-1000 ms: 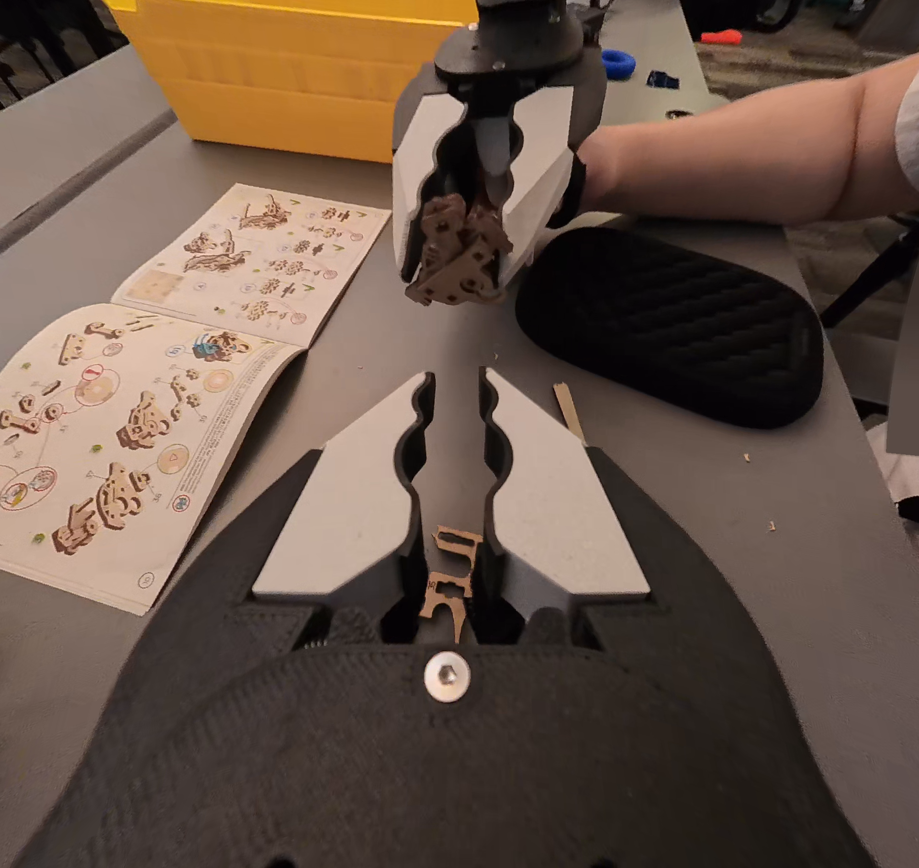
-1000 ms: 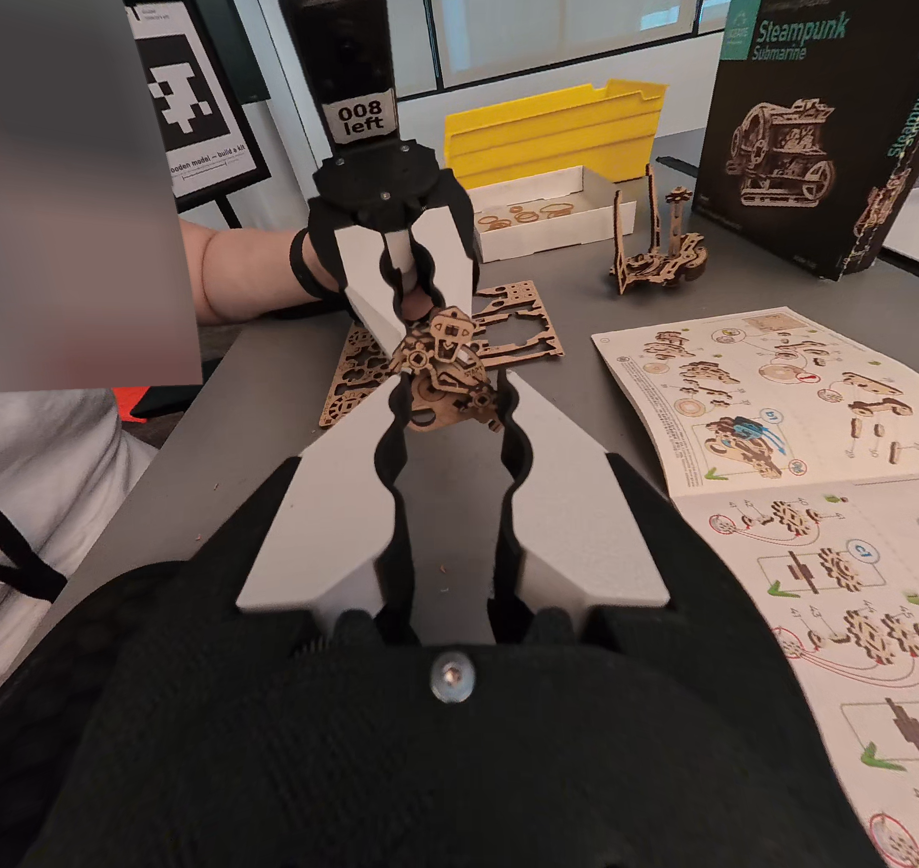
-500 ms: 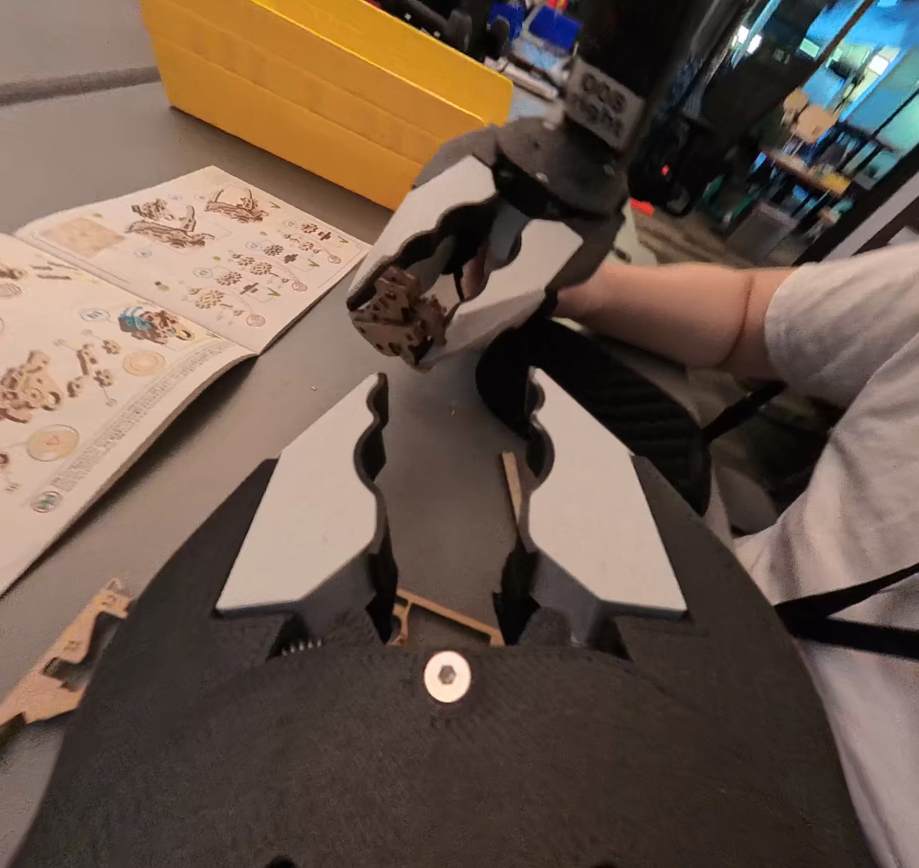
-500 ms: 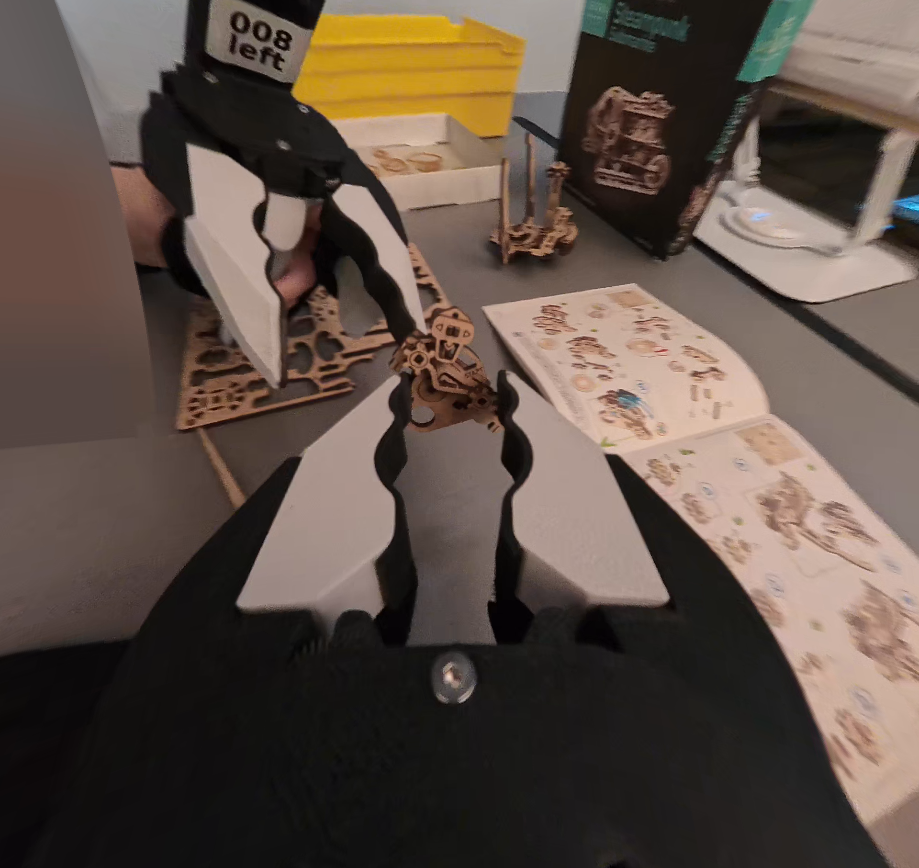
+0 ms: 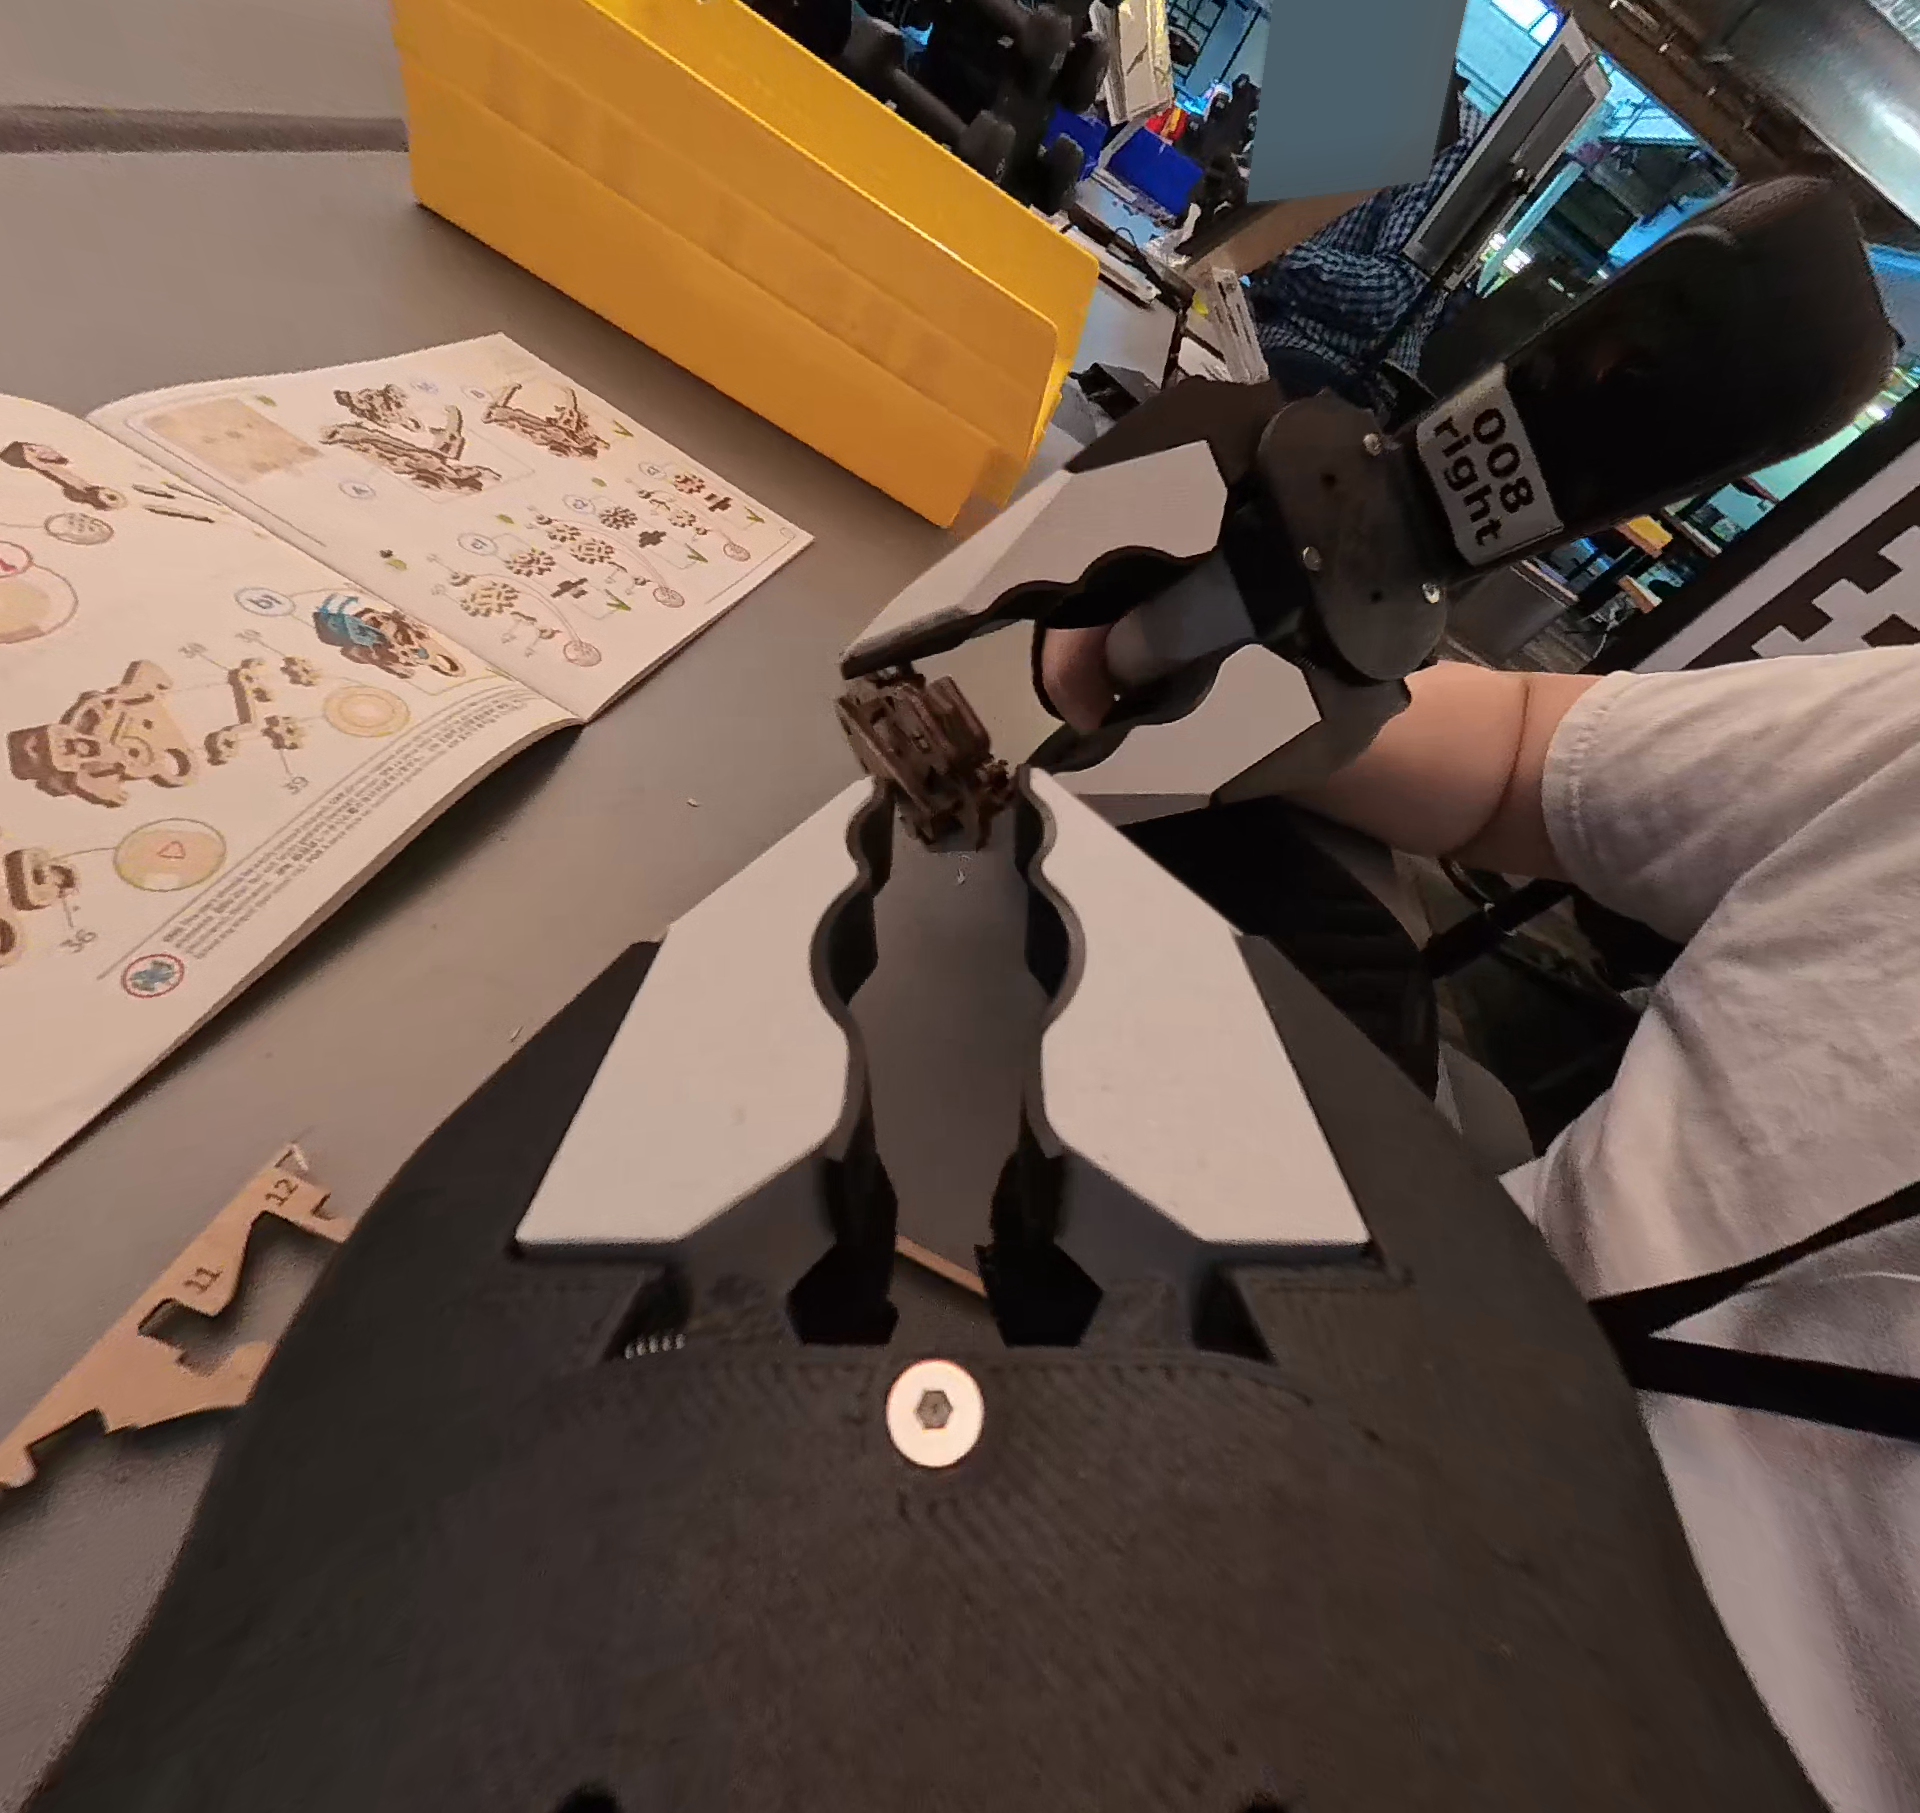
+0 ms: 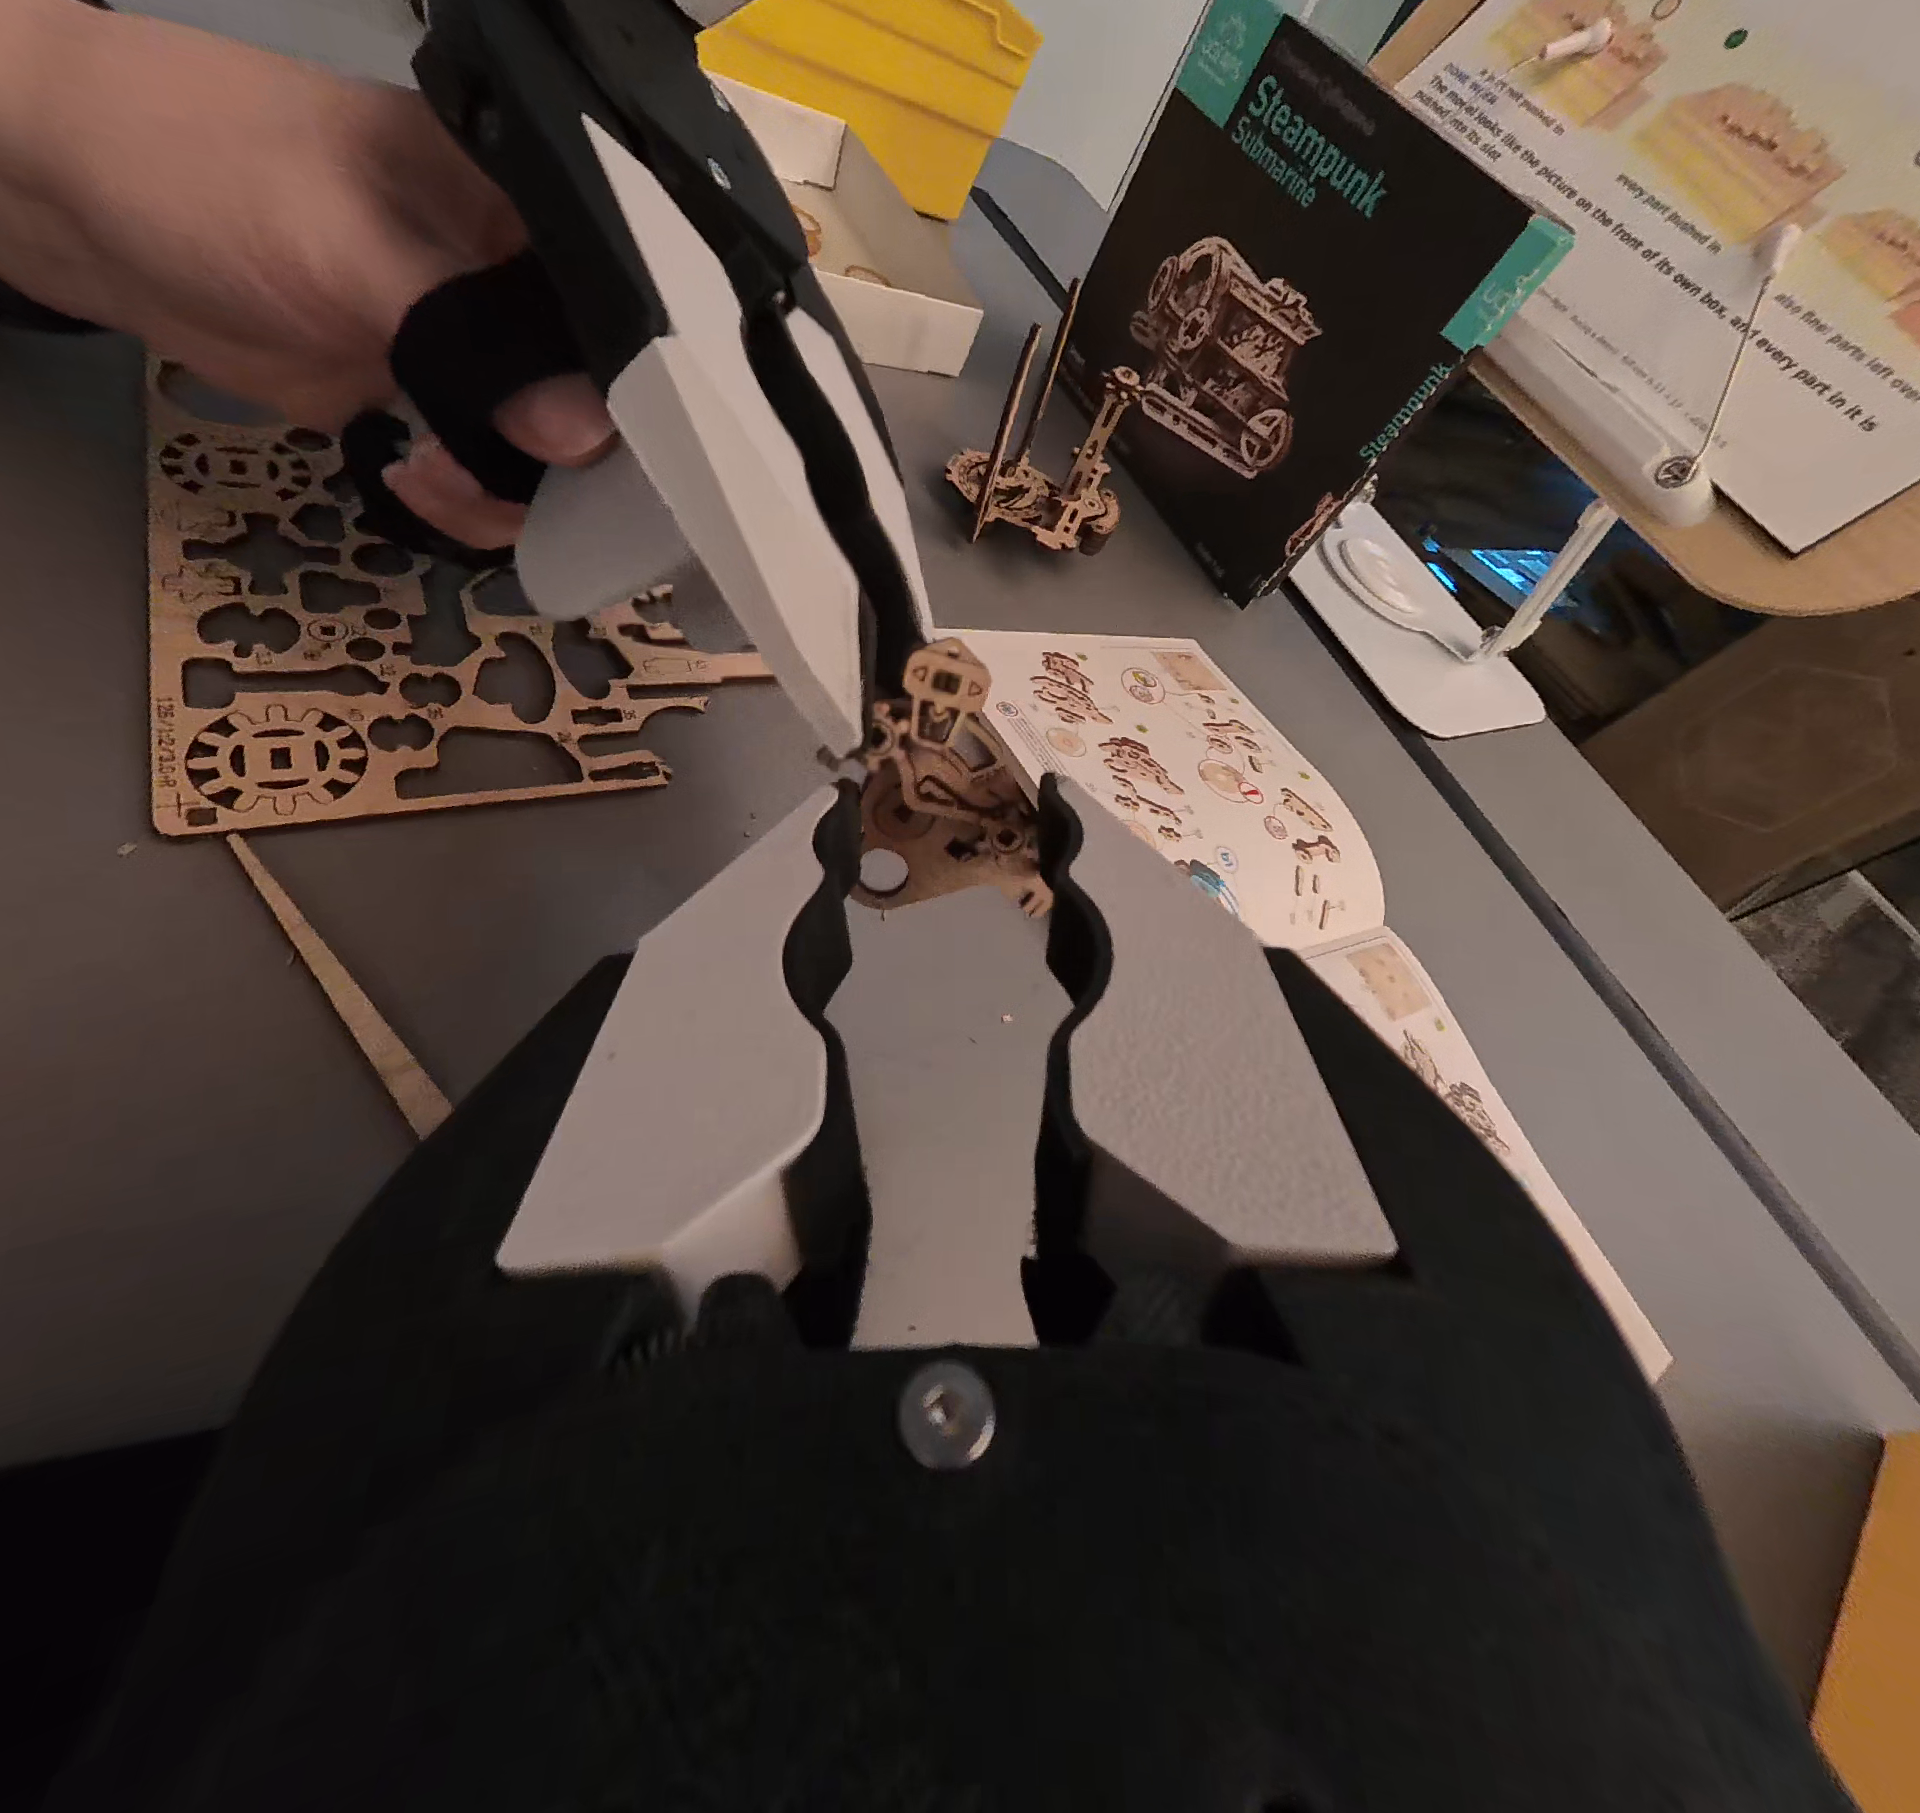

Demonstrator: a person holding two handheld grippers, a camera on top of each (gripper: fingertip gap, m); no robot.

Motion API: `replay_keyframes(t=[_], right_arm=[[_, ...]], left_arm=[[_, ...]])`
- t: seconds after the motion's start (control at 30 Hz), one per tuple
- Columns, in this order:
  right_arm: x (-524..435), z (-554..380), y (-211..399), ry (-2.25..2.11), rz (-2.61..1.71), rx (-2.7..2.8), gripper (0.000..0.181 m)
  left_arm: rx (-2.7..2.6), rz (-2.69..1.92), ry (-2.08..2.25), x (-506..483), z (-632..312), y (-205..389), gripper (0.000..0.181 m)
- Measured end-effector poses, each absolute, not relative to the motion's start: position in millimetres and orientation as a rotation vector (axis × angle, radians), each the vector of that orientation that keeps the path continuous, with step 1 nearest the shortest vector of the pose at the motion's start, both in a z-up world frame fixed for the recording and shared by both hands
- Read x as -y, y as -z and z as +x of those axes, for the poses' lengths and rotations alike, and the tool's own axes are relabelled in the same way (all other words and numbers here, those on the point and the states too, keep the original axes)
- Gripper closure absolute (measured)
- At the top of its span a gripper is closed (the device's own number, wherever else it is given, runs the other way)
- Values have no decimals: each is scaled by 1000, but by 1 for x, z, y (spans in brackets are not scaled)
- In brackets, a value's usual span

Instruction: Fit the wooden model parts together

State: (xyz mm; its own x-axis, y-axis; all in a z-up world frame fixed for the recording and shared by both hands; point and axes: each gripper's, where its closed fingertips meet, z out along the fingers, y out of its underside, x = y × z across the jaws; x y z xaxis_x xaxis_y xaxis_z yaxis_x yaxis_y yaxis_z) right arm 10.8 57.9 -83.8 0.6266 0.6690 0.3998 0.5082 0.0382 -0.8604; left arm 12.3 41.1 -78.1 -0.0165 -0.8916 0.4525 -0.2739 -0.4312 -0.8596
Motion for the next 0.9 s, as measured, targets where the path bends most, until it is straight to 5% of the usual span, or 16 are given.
replay_keyframes(t=[0.17, 0.4, 0.7, 0.9], right_arm=[[-48, 10, 89, -192, -1588, 1114, 149], [-17, 12, 70, -832, -1562, 1092, 143], [-2, 3, 81, -1037, -1580, 1137, 171], [8, 1, 73, -1148, -1542, 1144, 171]], left_arm=[[-1366, -1670, 1357, -37, 8, 83, 161], [-1600, -1550, 1311, -14, 4, 89, 162], [-1670, -1482, 1362, 7, 7, 88, 162], [-1687, -1424, 1432, 16, 6, 80, 162]])
